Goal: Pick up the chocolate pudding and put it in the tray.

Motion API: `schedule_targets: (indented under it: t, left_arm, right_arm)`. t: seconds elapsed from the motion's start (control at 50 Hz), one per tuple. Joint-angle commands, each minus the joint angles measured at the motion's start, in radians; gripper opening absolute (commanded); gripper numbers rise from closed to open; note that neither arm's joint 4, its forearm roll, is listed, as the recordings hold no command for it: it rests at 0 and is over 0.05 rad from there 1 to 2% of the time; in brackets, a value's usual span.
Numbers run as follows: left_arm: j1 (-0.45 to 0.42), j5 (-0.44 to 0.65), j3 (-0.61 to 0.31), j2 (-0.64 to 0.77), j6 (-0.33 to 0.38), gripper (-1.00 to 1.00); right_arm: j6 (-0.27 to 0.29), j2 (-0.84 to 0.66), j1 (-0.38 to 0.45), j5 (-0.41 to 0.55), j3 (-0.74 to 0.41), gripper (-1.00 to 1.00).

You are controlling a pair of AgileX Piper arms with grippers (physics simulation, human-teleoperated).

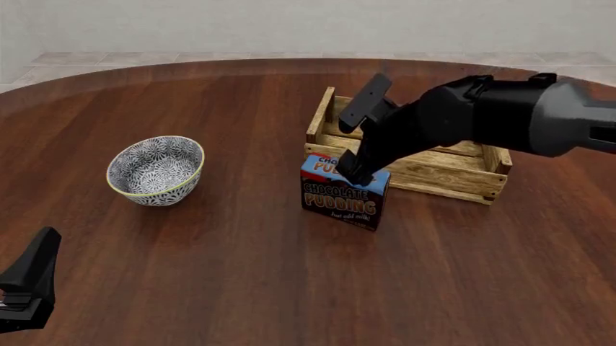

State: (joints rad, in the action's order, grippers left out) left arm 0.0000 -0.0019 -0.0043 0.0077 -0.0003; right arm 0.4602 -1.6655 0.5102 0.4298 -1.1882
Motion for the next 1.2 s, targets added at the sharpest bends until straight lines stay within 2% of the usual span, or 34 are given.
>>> schedule_targets:
  t: [0.02, 0.54, 1.06, 1.2]
  left_arm:
    - [0.0, 0.0, 0.0, 0.0, 0.0, 1.0]
    - [0.0, 0.0, 0.0, 0.0, 0.0, 1.0]
    - [0.0, 0.0, 0.0, 0.0, 0.0, 1.0]
    - [0.0, 0.0, 0.0, 0.0, 0.0, 1.0]
  right_arm:
    - [0.02, -0.003, -0.003, 0.008, 0.001, 1.0]
    - [0.089, -0.006, -0.014, 0.072, -0.043, 1.0]
    - [0.156, -0.024, -0.017, 0.081, -0.042, 1.0]
    - [0.159, -0.039, -0.023, 0.075, -0.045, 1.0]
